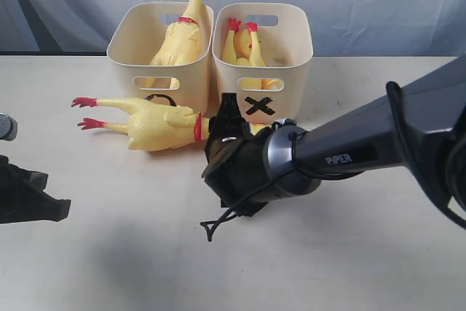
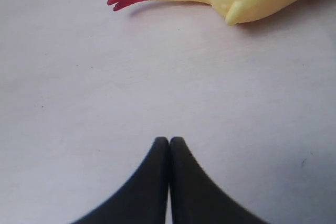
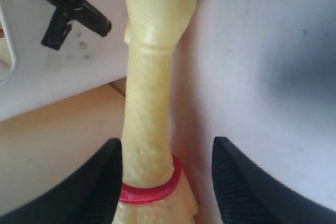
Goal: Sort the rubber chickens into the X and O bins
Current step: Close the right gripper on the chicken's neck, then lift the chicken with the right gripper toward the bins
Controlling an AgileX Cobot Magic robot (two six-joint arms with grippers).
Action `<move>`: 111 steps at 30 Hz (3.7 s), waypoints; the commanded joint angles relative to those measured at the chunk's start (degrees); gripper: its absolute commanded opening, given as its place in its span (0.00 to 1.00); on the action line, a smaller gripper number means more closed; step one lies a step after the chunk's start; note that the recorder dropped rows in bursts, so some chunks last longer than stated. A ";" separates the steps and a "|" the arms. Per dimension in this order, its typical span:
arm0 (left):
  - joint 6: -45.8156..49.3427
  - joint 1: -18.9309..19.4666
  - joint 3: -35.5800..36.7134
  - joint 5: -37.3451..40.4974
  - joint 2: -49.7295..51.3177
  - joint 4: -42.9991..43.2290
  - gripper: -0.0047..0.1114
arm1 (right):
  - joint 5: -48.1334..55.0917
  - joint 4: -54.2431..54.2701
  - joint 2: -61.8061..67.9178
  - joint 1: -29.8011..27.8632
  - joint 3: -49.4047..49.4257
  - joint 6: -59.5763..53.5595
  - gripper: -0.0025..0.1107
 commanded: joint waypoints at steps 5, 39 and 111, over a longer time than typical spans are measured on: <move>-0.30 0.02 0.23 -0.56 -0.34 -0.70 0.04 | -1.77 -4.67 2.44 -0.08 -3.32 2.54 0.46; -0.30 0.02 0.23 -0.95 -0.34 -0.70 0.04 | -5.37 -6.56 5.80 -0.68 -4.23 5.49 0.46; -0.30 0.02 0.23 -1.40 -0.34 -0.70 0.04 | -4.03 -7.91 10.12 -2.95 -7.03 5.59 0.16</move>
